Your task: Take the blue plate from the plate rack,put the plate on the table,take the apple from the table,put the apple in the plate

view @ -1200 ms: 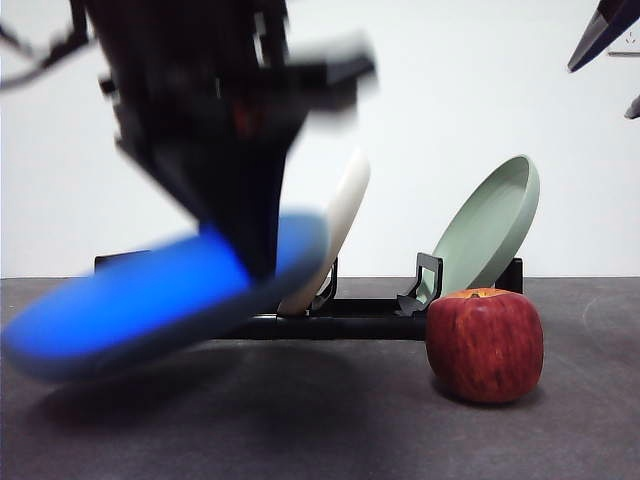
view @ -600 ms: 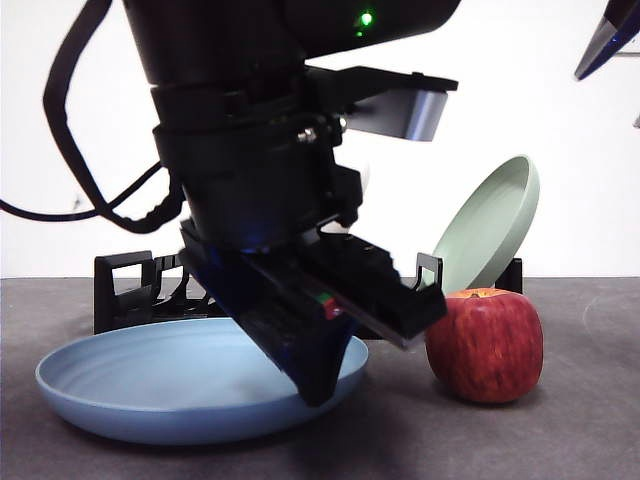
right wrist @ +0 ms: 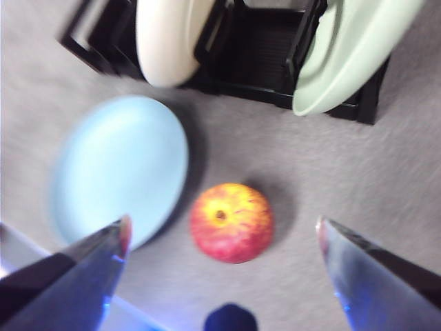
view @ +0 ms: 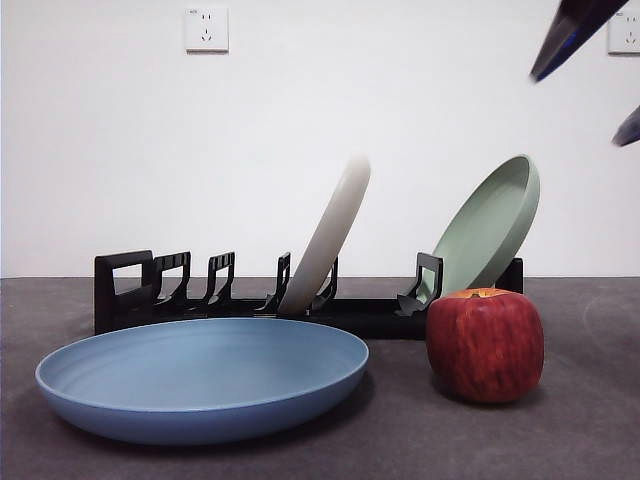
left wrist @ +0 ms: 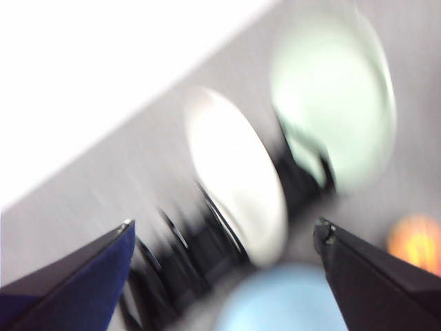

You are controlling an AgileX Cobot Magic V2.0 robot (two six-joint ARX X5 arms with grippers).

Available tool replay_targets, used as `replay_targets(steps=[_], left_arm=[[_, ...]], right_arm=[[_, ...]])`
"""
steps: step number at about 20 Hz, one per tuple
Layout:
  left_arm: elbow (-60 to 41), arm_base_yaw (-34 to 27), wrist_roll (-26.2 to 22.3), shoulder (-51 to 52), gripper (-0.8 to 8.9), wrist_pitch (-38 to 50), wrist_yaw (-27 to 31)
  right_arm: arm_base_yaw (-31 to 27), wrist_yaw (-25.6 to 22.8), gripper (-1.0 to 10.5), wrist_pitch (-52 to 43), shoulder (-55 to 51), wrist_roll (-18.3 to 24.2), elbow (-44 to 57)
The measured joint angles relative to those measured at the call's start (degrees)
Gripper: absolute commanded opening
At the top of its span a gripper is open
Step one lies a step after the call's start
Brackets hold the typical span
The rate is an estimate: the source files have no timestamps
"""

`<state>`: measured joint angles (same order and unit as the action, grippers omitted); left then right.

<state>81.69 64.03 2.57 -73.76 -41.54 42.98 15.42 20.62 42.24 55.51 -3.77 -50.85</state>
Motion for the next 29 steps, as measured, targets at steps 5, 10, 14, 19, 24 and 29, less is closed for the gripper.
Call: replay_targets(steps=[5,10,14,19,24,29], left_arm=[[18.84,-4.24,-5.51,3.37,4.37,-2.47,0.17],[26.32,-7.30,-6.49,3.63,4.36,-6.19,0.28],[26.25,-8.68,-6.64,2.95,4.36,-11.80,0.24],[26.23,-9.97,-6.62,2.91,4.36,-14.51,0.22],[26.23,-11.91,-6.62,2.89,4.36,-16.50,0.24],[26.23,-12.92,-6.62,2.89,4.36,-16.81,0.22]], right_arm=[[13.00,-15.78,5.7,-0.72,7.17,0.44,-1.42],[19.87,-20.70,5.7,-5.01,19.10,0.63,-3.58],[20.59,-20.81,5.7,-6.34,28.83,0.79,-3.69],[20.59,-20.65,4.1,-6.34,36.24,0.76,-3.67],[20.61,-20.63,-0.1,-6.34,36.65,0.59,-3.69],[21.07,-20.63,-0.1,-5.97,35.19,-0.26,-3.93]])
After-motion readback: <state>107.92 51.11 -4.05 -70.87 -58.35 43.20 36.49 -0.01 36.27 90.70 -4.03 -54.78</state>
